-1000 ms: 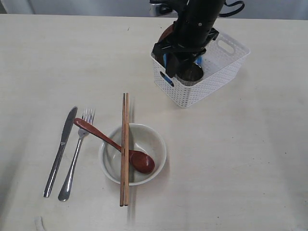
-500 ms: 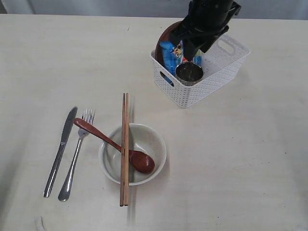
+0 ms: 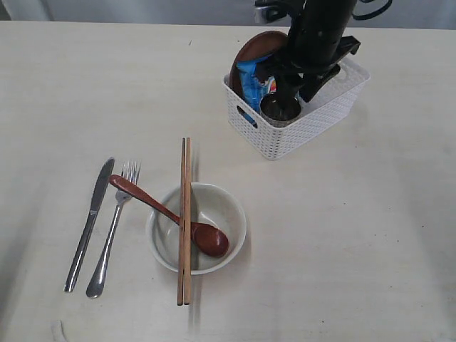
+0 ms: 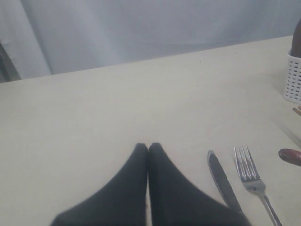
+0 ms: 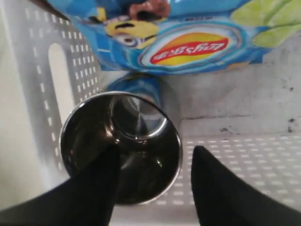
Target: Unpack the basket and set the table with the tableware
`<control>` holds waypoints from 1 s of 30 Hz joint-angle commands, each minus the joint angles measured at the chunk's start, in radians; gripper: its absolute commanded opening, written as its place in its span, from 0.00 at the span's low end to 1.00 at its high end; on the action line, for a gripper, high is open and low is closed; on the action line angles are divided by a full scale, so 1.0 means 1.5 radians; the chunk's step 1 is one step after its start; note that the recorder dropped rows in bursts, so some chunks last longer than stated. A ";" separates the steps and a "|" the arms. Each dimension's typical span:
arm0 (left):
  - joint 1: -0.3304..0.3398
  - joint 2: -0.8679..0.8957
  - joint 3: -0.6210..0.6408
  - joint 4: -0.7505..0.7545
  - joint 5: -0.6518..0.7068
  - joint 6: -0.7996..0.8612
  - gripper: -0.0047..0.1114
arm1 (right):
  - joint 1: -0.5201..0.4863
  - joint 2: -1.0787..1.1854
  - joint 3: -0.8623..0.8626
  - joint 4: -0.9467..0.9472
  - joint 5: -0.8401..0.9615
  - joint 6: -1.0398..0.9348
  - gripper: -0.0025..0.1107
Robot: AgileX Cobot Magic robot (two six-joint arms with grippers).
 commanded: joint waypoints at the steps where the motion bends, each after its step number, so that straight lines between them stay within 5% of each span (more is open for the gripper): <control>1: 0.002 -0.002 0.001 -0.001 -0.004 0.000 0.04 | -0.002 0.021 0.000 -0.002 -0.001 -0.001 0.43; 7: 0.002 -0.002 0.001 -0.001 -0.004 0.000 0.04 | -0.001 0.039 0.000 -0.002 -0.001 0.004 0.39; 14: 0.002 -0.002 0.001 -0.001 -0.004 0.000 0.04 | -0.001 0.039 0.000 -0.002 -0.001 0.004 0.02; 30: 0.002 -0.002 0.001 -0.001 -0.004 0.000 0.04 | -0.001 -0.002 -0.086 -0.002 -0.001 0.031 0.02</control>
